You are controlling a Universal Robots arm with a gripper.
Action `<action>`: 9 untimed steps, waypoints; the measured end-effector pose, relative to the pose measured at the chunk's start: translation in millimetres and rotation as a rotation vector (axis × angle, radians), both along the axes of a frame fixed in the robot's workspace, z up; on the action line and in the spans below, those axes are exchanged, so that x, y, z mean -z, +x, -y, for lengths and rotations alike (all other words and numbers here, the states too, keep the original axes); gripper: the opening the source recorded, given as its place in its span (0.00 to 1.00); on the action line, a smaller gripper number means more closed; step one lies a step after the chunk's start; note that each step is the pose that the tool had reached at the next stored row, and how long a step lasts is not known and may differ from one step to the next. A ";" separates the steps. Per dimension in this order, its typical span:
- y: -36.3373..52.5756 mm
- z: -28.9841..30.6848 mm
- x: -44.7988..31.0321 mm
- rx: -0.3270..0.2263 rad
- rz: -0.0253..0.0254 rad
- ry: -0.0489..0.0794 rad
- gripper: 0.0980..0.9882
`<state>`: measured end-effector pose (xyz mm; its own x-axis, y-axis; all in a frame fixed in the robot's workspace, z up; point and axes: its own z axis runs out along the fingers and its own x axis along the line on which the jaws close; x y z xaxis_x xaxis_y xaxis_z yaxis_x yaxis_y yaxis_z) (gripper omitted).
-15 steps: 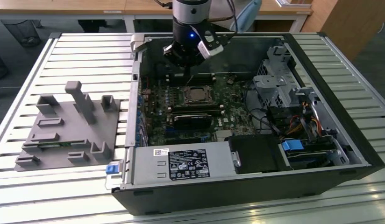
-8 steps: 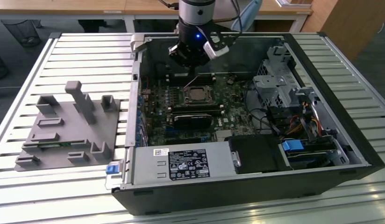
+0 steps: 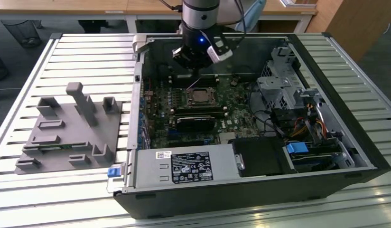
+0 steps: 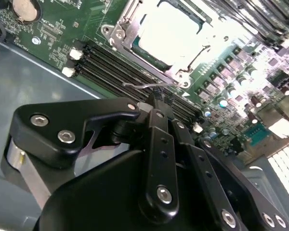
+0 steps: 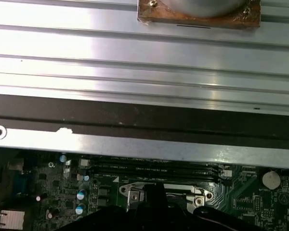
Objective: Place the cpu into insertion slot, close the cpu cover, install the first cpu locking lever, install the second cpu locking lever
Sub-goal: 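Install the first cpu locking lever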
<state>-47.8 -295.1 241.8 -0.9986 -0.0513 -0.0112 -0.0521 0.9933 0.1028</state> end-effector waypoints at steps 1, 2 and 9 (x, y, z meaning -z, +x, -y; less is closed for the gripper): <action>1.2 -0.6 1.0 0.000 0.0000 0.000 0.01; 2.4 -1.1 2.1 0.000 0.0001 0.000 0.01; 8.8 -3.1 7.5 -0.001 0.0000 0.000 0.01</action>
